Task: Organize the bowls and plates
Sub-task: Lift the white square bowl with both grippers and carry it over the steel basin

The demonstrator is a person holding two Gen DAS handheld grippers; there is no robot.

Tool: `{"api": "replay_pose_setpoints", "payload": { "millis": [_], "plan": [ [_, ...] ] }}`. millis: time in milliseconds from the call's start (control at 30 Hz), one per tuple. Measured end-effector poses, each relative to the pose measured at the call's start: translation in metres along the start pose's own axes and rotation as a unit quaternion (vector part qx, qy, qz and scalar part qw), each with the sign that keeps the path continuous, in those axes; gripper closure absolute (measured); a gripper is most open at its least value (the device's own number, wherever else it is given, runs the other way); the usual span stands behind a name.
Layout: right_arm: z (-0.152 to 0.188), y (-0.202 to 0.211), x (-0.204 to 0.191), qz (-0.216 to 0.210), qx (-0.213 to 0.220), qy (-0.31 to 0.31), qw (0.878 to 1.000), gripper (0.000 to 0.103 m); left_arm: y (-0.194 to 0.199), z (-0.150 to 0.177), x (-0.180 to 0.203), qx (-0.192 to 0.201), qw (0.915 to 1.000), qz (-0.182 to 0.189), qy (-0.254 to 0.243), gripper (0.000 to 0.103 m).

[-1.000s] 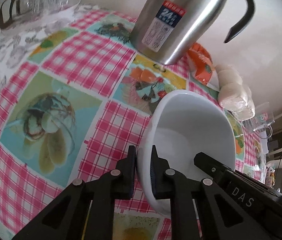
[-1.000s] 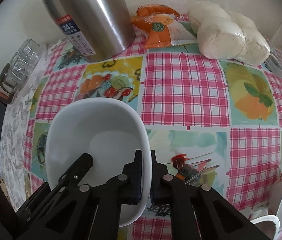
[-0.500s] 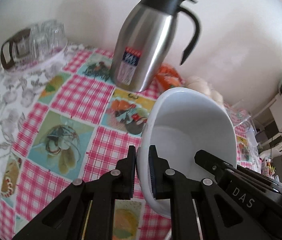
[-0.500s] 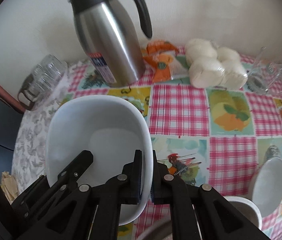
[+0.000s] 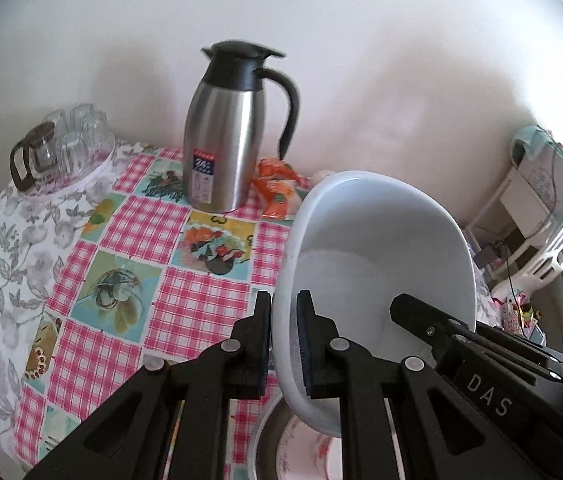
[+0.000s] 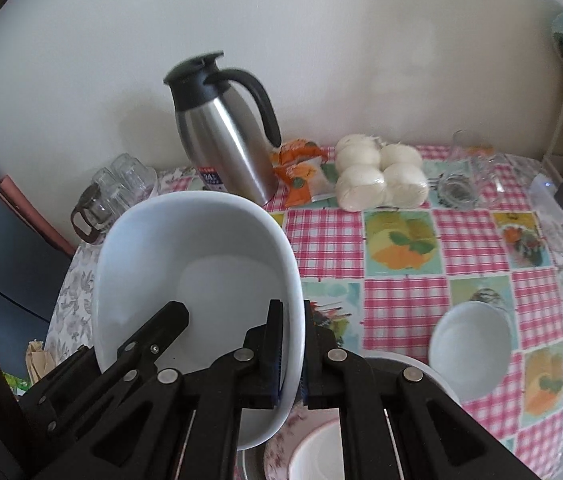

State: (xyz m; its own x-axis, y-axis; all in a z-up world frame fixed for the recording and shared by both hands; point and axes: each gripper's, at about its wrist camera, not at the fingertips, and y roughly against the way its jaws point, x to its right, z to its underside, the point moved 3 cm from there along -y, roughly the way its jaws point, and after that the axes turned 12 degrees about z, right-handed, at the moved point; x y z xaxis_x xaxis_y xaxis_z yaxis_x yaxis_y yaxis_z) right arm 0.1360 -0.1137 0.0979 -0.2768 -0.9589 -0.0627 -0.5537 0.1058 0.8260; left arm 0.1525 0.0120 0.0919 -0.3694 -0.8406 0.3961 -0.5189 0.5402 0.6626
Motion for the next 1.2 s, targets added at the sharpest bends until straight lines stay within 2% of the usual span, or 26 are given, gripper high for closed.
{"api": "replay_pose_setpoints", "payload": {
  "millis": [233, 500, 967, 1200],
  "plan": [
    [0.015, 0.033, 0.02, 0.005, 0.022, -0.007, 1.0, 0.094, 0.016, 0.016, 0.024, 0.005, 0.9999, 0.01, -0.009, 0.09],
    [0.043, 0.04, 0.049, 0.001, 0.017, -0.029, 0.999, 0.094, 0.016, 0.041, 0.048, -0.014, 0.9993, 0.007, -0.034, 0.09],
    [0.091, 0.032, 0.097, -0.012, 0.013, -0.087, 0.996, 0.094, -0.004, 0.082, 0.081, -0.067, 0.9944, -0.005, -0.082, 0.09],
    [0.11, 0.013, 0.11, -0.023, -0.014, -0.1, 0.995, 0.094, -0.021, 0.1, 0.08, -0.104, 0.9911, -0.023, -0.08, 0.09]
  ]
}}
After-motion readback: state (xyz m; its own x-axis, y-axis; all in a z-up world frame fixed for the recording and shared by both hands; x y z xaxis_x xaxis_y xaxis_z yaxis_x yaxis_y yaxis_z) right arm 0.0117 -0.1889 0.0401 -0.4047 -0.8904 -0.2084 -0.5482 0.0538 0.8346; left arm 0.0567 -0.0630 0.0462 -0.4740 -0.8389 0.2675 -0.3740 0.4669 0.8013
